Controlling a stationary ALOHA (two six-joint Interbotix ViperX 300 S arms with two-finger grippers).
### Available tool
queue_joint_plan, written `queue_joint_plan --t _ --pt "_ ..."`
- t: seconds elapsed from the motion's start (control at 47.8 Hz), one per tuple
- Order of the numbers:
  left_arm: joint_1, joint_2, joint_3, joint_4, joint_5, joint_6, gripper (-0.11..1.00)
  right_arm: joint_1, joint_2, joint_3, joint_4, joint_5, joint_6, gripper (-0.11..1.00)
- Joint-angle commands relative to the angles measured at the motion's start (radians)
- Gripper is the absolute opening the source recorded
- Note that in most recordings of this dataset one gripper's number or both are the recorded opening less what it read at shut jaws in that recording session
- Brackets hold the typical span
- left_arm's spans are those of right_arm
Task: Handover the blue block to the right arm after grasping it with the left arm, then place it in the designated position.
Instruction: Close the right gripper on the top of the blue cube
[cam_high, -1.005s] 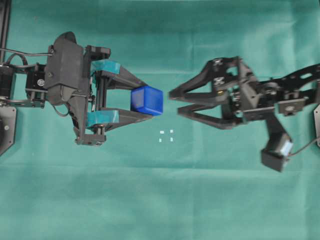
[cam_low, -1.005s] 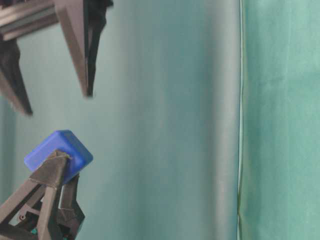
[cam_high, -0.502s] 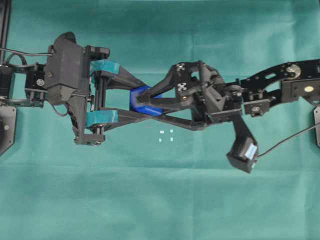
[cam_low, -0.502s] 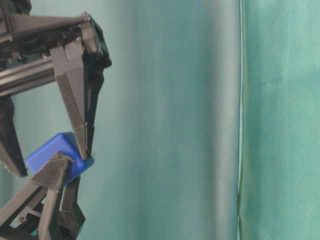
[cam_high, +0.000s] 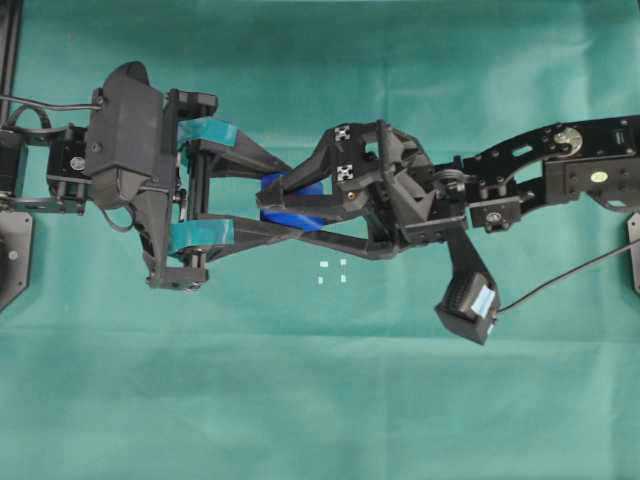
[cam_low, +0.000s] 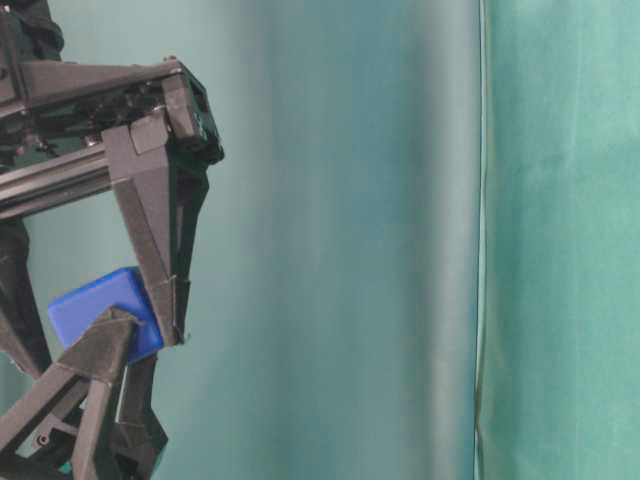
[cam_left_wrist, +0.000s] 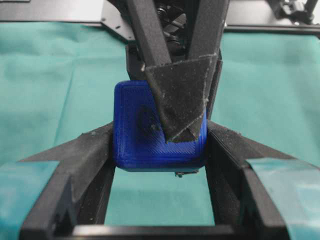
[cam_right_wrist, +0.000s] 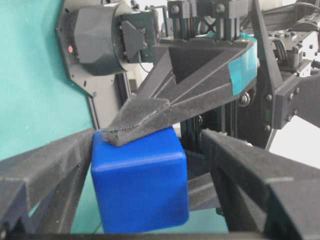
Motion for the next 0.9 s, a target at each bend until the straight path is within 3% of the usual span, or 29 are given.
queue_joint_plan --t 0.0,0.251,0.44,0.879 --pt "0.0 -0.014 -0.009 -0.002 -0.003 -0.002 0.46 -0.005 -0.014 -0.031 0.002 -0.005 0.002 0.9" --pt "0.002 -0.014 -0.011 -0.002 0.0 -0.002 0.46 -0.005 -0.014 -0.032 0.002 -0.002 0.006 0.87" --pt "0.0 -0.014 -0.012 -0.002 0.005 -0.002 0.46 -0.005 -0.018 -0.031 0.002 0.0 -0.005 0.53" --pt "-0.003 -0.008 -0.015 -0.002 0.018 0.0 0.46 -0.005 -0.018 -0.029 0.002 0.003 0.002 0.53"
